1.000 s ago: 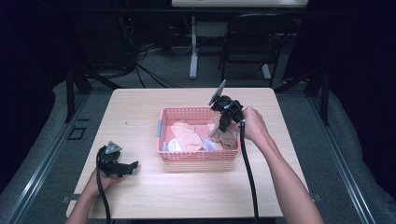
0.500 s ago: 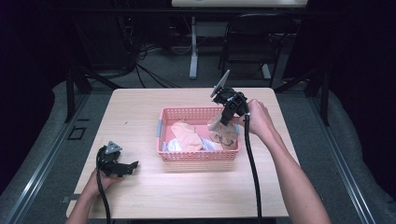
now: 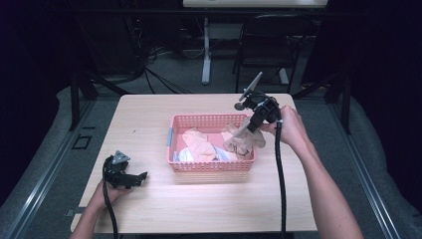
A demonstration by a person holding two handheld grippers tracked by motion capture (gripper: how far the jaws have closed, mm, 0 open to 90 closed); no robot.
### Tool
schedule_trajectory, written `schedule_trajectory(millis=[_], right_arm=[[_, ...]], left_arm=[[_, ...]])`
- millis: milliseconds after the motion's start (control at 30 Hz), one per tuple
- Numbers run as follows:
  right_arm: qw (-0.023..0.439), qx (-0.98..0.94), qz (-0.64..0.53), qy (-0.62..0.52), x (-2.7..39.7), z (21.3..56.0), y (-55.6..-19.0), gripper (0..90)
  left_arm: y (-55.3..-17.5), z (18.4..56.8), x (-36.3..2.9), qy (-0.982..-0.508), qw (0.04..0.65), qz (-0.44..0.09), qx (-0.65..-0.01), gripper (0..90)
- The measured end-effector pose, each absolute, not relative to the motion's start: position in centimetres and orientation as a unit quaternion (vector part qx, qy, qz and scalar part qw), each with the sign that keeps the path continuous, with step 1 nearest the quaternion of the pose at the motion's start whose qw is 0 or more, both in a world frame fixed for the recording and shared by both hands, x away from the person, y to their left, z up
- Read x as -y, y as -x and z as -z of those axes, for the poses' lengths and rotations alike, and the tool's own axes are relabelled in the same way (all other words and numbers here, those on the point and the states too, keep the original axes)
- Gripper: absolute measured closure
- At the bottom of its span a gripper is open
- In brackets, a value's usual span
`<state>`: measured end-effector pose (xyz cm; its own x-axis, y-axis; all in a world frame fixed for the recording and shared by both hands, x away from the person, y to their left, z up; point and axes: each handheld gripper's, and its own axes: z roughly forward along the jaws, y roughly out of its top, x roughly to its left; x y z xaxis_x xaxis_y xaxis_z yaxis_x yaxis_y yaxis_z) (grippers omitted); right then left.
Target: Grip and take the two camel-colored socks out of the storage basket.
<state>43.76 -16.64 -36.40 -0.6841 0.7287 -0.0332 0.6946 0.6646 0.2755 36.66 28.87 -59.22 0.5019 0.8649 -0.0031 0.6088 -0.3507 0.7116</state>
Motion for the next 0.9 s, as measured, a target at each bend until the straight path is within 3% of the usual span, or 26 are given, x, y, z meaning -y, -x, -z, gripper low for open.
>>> schedule_trajectory(millis=[900], right_arm=[[0.067, -0.872, -0.122, -0.470, 27.2, 36.8, -42.3, 83.6]], left_arm=[[-36.7, 59.2, -28.9, -0.799, 0.335, -0.191, -0.461, 0.1]])
